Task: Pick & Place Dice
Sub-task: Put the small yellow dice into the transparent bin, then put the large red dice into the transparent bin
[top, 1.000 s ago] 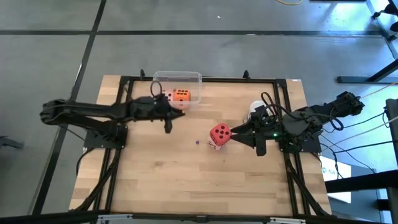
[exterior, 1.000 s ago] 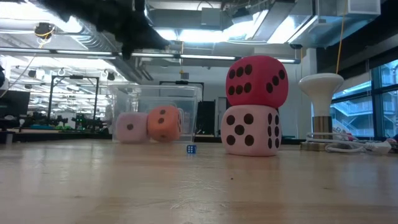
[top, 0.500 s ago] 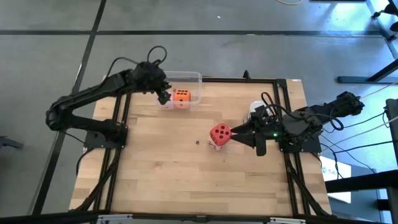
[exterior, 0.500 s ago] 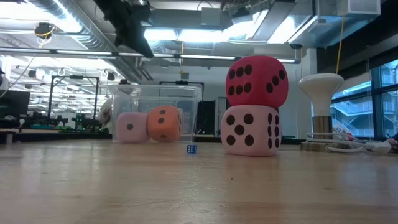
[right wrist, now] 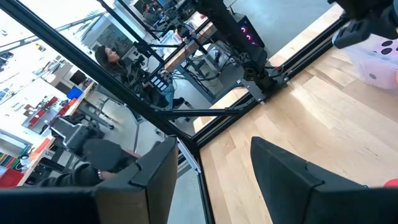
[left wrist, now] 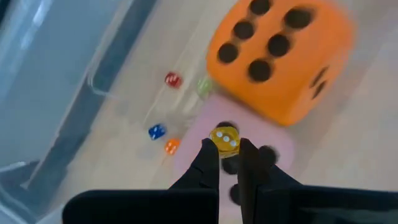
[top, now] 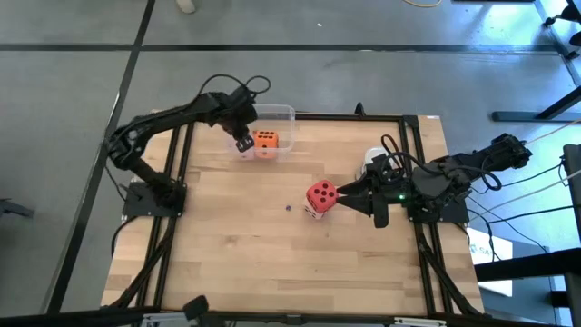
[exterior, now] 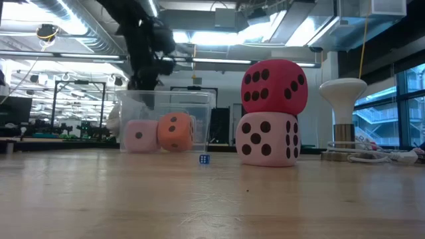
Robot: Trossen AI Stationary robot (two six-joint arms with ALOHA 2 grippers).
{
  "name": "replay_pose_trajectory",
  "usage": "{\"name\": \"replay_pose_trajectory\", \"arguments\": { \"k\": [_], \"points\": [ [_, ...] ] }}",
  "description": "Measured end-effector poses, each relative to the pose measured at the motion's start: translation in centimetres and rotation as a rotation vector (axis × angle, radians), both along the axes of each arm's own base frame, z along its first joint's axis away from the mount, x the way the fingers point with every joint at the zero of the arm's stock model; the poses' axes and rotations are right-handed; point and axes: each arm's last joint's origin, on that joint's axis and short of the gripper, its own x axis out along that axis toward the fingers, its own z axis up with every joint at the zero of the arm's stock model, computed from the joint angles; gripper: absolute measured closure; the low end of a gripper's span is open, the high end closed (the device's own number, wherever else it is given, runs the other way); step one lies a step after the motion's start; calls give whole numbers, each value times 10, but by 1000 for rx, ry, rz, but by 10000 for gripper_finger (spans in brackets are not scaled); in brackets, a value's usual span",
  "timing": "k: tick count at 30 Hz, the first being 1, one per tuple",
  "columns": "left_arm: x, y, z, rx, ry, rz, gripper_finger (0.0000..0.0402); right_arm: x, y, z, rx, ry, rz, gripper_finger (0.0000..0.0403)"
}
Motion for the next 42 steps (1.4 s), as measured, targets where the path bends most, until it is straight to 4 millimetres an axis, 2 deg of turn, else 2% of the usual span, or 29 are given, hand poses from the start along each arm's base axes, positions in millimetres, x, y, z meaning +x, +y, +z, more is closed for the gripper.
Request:
{"name": "replay_pose_trajectory", "arguments": {
  "k": [7, 19, 25, 31, 39, 42],
  "points": [
    [4, 8, -17, -36, 63, -30, 399, 0, 0, 0, 0, 0, 0, 202],
    [5, 9, -18, -28, 77, -75, 395, 0, 0, 0, -10, -1, 2, 202],
    [5, 9, -18, -23, 82, -70, 379, 0, 0, 0, -10, -1, 2, 202],
    [5, 9, -18, -15, 74, -69, 335, 0, 0, 0, -9, -1, 1, 202],
    [7, 11, -17, -2, 48, -59, 240, 0, 0, 0, -3, 0, 1, 202],
    [7, 13, -16, -7, 15, 7, 213, 0, 0, 0, -3, 0, 0, 202]
  ]
}}
